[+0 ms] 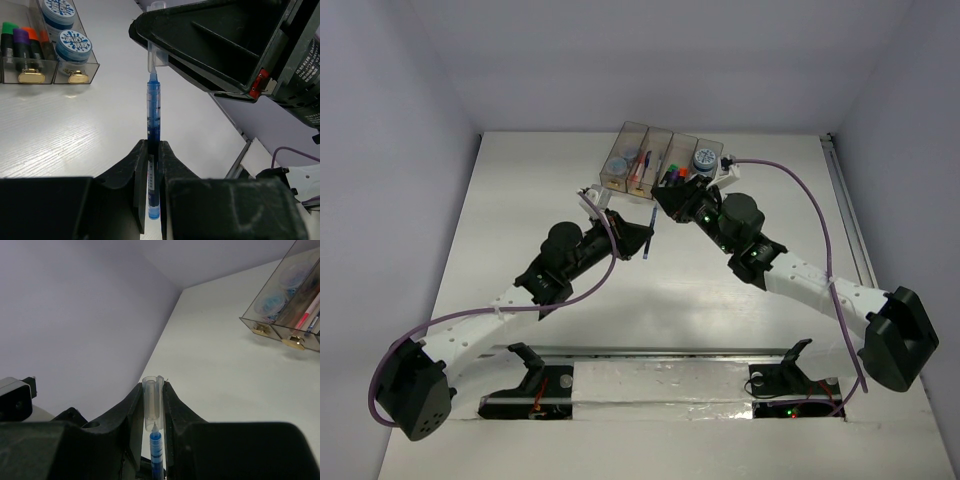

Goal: Sort the stationery into containers
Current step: Close the pen cap on the pen.

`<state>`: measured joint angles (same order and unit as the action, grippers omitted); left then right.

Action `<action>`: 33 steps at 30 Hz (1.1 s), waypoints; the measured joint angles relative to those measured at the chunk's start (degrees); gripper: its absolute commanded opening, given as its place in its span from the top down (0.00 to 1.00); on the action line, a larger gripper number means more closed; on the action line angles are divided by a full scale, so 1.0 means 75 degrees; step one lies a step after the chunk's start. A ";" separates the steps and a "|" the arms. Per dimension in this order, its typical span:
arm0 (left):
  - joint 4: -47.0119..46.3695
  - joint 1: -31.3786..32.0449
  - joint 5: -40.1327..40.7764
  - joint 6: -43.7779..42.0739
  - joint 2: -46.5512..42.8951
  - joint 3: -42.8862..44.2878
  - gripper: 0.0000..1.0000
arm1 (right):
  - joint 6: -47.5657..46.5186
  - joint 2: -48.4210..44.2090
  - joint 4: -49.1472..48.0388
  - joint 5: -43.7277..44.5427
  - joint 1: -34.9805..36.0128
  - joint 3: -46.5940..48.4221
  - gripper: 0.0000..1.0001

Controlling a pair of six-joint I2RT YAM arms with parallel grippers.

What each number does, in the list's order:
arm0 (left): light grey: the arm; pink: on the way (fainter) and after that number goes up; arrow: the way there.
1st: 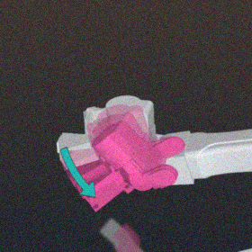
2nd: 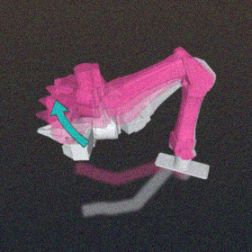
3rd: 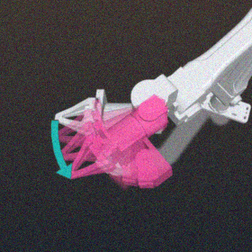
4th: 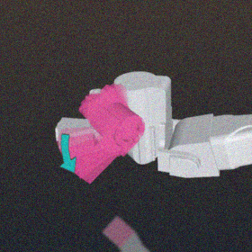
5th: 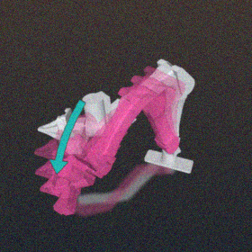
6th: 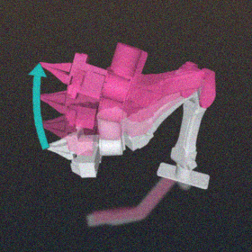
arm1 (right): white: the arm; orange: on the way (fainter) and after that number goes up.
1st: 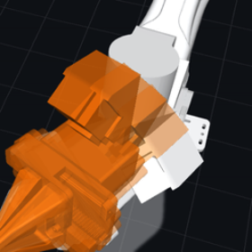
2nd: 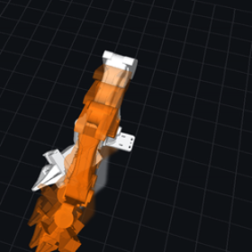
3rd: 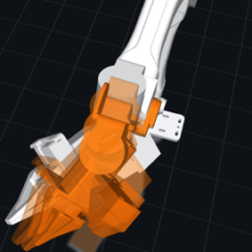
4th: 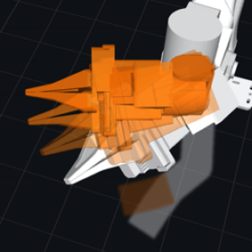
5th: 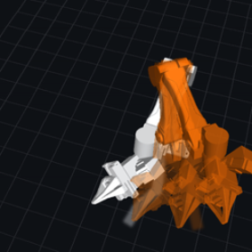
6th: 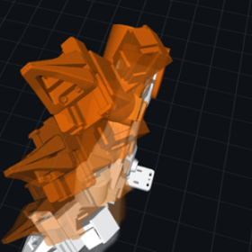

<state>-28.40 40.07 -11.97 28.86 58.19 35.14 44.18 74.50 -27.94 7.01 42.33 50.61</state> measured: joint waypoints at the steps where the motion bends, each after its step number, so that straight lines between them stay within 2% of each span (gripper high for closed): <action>1: 0.0015 0.0000 0.0000 -0.0006 0.0000 0.0012 1.00 | 0.0000 0.0000 0.0000 -0.0012 0.0000 0.0000 1.00; 26: 0.0172 0.0000 0.0038 -0.0009 0.0000 0.0035 1.00 | -0.0224 0.0268 -0.0067 -0.0187 0.0184 0.0003 1.00; 33: 0.0195 -0.0003 0.0131 0.0067 -0.0047 0.0035 1.00 | -0.0589 0.0268 -0.0245 0.0169 0.0446 0.0003 1.00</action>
<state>-26.94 40.05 -10.98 29.36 57.84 35.40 39.77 76.51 -29.78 8.27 45.67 50.63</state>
